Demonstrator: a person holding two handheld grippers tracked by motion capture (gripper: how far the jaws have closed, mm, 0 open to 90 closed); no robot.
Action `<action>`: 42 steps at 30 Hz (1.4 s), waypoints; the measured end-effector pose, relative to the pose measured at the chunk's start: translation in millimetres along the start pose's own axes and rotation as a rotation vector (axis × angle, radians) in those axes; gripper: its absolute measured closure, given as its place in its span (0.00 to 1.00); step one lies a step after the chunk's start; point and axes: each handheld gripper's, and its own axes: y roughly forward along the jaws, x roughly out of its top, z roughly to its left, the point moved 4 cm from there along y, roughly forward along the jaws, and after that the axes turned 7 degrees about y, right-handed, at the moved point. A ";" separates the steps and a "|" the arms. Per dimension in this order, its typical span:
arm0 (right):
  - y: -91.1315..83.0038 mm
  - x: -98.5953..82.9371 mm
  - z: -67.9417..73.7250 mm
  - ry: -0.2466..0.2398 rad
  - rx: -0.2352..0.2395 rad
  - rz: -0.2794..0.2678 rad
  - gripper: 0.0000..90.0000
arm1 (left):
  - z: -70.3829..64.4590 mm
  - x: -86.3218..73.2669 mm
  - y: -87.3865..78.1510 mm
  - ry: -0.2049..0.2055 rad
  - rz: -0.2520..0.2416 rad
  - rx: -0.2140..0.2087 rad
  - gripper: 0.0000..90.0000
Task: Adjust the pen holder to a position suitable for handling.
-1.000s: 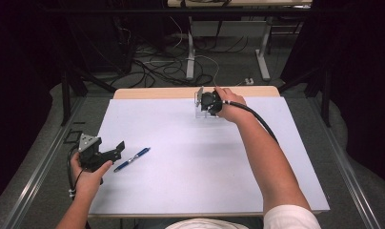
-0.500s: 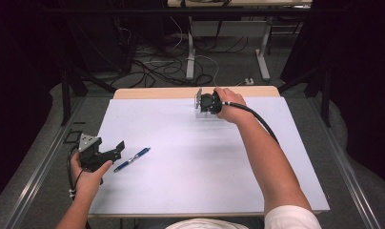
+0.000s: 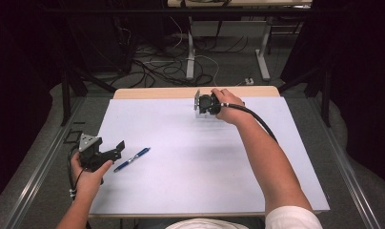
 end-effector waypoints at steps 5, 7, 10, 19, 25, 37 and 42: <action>-1.1 2.3 0.6 -0.020 -0.011 -0.013 0.97 | 1.5 -0.2 -0.1 -0.003 -0.003 0.004 0.09; -2.3 4.0 2.9 -0.012 -0.011 -0.025 0.97 | 2.0 -0.2 -0.6 -0.003 -0.002 0.005 0.09; -5.1 7.2 4.9 -0.027 -0.001 -0.039 0.97 | 2.1 0.0 -0.8 -0.005 -0.005 0.007 0.10; -19.8 16.1 20.7 -0.039 0.013 -0.060 0.97 | 2.1 0.1 -1.1 -0.005 -0.004 0.008 0.11; -29.0 19.1 34.7 -0.039 0.015 -0.017 0.97 | 1.9 0.0 -1.5 -0.005 -0.002 0.011 0.11; -50.8 31.9 69.8 -0.072 -0.004 -0.005 0.97 | 2.3 -0.5 -1.0 -0.003 0.001 0.015 0.11; -60.3 36.6 82.5 -0.055 0.018 0.012 0.97 | 1.5 0.0 -1.6 -0.006 -0.002 0.013 0.11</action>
